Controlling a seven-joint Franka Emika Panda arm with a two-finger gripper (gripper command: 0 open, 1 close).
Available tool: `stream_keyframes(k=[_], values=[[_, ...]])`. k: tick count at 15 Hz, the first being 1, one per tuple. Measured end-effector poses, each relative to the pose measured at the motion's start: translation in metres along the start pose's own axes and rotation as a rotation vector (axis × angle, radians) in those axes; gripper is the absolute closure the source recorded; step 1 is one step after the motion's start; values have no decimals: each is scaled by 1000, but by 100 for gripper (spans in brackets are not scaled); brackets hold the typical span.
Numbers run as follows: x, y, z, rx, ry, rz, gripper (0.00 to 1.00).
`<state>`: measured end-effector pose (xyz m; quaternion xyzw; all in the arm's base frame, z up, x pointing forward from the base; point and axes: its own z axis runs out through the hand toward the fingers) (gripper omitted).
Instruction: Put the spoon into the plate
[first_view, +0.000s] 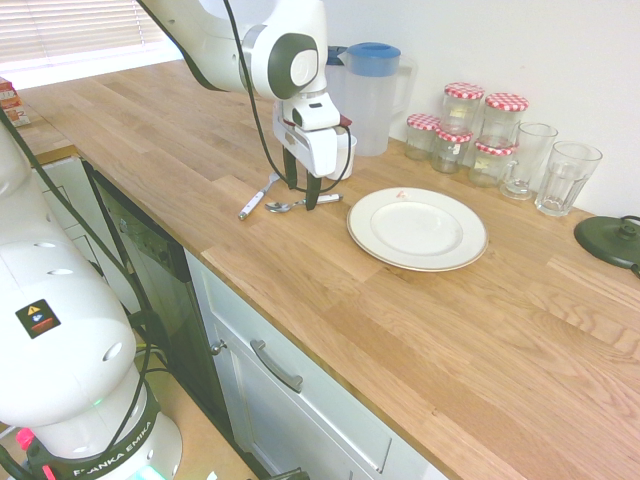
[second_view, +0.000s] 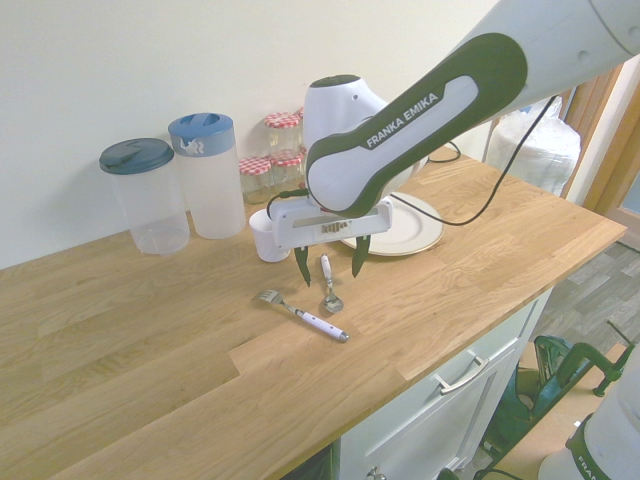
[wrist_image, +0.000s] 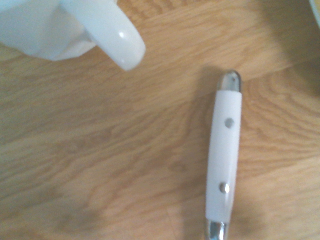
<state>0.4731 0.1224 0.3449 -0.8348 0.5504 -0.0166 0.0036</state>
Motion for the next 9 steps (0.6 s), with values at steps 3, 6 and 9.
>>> stream_keyframes(k=[3,6,9], values=[[7,-13,8,-4,-15,9,0],[16,-18,16,-9,-13,17,100],[26,-18,16,3,-2,27,100]])
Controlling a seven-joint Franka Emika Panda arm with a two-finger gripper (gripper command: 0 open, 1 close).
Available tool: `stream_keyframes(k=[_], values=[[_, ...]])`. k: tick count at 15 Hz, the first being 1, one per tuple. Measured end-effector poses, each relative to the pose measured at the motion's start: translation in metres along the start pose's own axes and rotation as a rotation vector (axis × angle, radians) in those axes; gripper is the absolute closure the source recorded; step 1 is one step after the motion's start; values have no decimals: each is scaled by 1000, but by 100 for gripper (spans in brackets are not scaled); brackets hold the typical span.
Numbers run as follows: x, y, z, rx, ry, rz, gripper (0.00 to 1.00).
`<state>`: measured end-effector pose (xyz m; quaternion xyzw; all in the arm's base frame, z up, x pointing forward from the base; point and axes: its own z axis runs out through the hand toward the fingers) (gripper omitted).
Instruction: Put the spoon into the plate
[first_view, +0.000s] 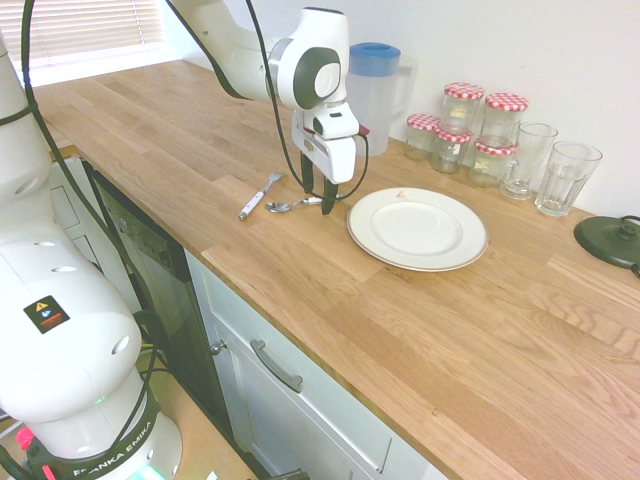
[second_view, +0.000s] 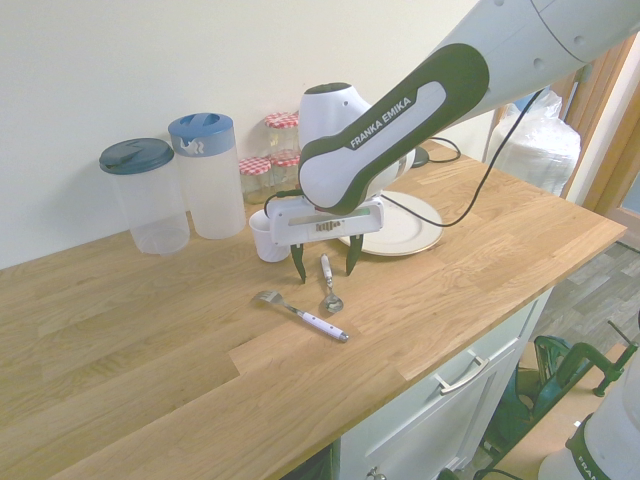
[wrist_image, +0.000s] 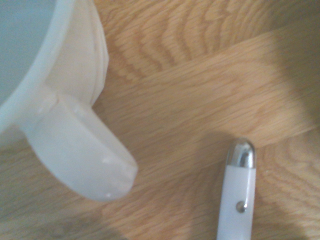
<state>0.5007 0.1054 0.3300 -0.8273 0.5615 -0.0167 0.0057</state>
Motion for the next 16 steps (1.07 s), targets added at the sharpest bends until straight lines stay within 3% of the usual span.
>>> stream_keyframes(k=[16], values=[[10,-1,0,17,4,17,100]])
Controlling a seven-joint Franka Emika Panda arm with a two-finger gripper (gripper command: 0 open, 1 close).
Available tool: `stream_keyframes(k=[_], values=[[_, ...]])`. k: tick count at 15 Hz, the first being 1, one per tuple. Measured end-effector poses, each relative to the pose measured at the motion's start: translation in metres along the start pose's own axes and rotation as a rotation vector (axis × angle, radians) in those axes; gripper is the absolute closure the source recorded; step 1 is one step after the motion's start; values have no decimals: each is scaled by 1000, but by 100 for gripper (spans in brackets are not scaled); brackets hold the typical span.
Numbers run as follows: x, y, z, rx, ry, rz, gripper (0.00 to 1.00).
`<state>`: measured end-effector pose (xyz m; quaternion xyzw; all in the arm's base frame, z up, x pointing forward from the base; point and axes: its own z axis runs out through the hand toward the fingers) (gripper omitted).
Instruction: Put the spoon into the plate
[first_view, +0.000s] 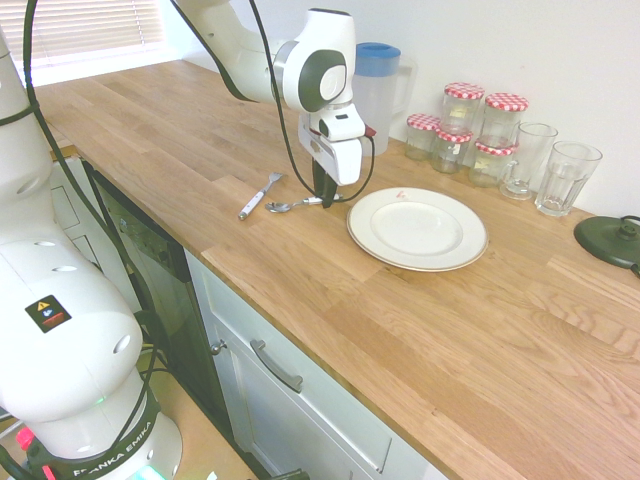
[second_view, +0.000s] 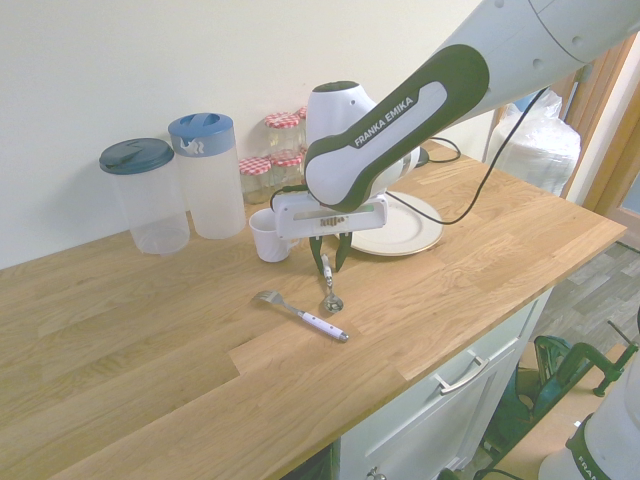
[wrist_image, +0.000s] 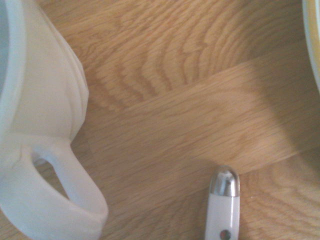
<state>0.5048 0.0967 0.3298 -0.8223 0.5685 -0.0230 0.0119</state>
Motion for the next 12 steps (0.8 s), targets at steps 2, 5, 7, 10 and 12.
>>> stream_keyframes(k=[2,5,7,10,12], values=[[0,0,0,2,0,-1,100],[-1,-1,-1,5,1,-2,100],[-1,-1,-2,9,-3,-3,100],[7,-1,-26,57,-10,-30,100],[25,5,-57,81,1,-37,100]])
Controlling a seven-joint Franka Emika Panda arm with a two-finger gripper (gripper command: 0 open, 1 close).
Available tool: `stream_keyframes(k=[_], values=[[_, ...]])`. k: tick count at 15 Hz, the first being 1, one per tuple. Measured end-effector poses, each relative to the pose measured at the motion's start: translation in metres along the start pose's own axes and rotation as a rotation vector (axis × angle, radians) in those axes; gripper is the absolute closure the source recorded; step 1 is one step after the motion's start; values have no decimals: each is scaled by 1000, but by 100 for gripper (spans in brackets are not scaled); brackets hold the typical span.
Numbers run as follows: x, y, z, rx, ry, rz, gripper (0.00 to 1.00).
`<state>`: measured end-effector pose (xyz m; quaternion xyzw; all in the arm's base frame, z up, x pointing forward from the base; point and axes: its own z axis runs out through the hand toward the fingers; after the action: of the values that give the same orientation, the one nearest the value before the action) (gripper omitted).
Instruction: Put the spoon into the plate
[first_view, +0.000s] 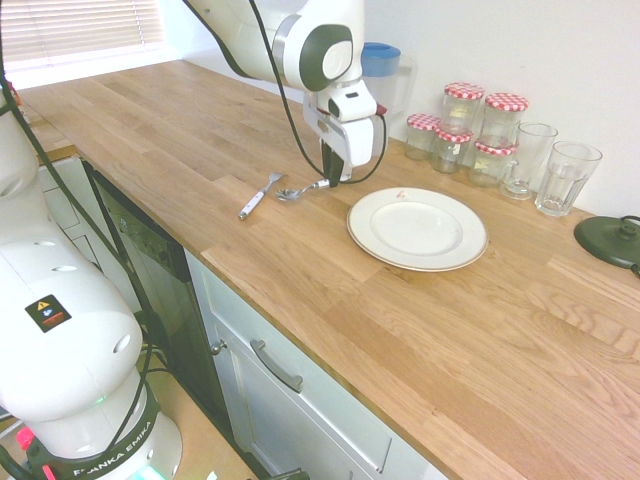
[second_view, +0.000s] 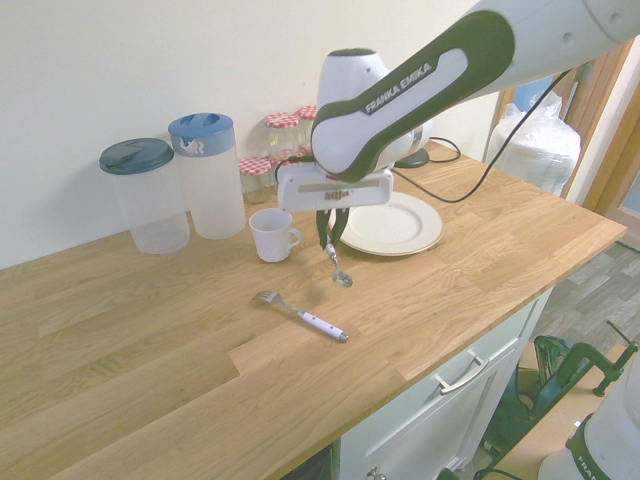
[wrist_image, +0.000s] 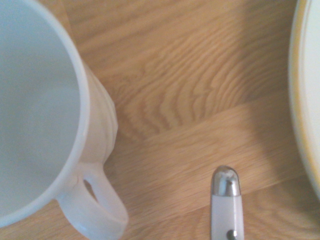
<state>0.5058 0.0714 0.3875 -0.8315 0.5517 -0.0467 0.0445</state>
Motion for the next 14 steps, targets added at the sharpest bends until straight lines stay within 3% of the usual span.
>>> stream_keyframes(k=[6,11,12,14], values=[[119,56,-23,-28,30,200,100],[163,71,-7,-31,56,269,100],[170,73,-2,-33,56,277,0],[175,74,8,-42,48,283,0]])
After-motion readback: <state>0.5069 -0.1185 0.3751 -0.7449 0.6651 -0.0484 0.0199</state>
